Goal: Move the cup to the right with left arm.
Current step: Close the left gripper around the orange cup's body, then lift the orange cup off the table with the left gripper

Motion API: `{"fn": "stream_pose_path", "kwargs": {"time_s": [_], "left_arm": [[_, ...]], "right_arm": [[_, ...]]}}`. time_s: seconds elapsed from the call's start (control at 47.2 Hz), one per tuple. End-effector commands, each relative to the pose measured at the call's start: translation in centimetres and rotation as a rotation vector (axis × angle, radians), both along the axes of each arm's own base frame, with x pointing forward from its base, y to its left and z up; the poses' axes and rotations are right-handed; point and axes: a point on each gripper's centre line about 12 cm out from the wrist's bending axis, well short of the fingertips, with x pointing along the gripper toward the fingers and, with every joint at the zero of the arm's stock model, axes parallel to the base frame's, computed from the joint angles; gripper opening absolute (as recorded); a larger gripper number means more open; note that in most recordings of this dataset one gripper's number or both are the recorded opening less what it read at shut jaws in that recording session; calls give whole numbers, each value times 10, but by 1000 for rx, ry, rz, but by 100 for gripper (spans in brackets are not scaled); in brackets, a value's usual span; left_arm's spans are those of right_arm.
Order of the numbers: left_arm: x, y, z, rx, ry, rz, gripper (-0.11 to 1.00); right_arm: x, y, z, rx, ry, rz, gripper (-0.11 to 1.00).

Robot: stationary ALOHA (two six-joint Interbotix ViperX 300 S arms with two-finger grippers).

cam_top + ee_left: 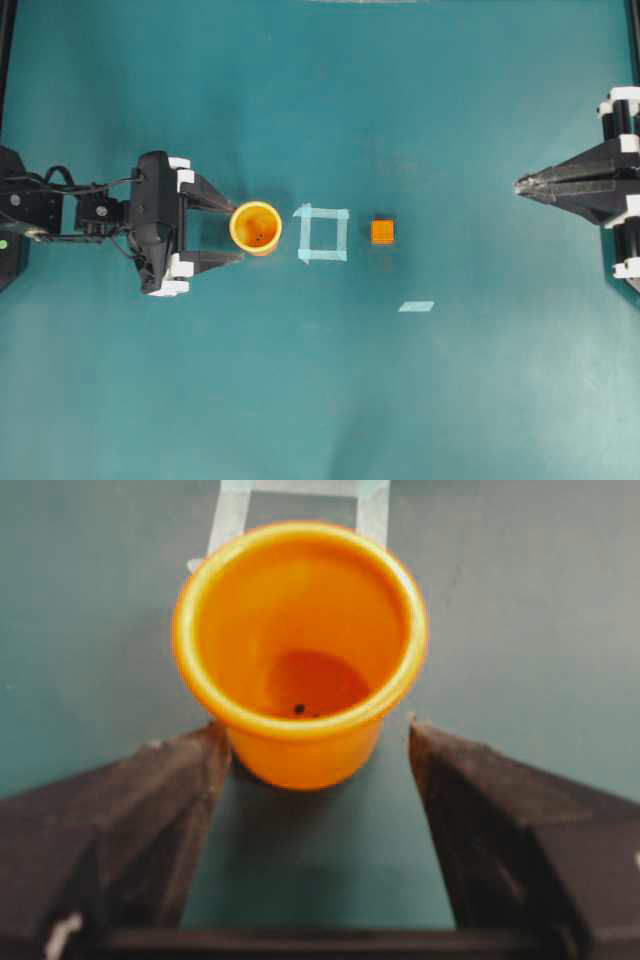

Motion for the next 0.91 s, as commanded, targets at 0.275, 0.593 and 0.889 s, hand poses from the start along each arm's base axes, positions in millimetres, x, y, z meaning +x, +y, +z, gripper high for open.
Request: {"fn": "stream_pose_path", "kwargs": {"time_s": [0.275,0.593,0.889], "left_arm": [[24,1,2,0,-55,3,71],[36,1,6,-1,-87,3,71],[45,2,1,-2,-80,4,71]], "right_arm": [[2,0,13,2,-31,2,-1],[2,0,10,0,-5,1,-1],[3,0,9,0,-2,0,-1]]}}
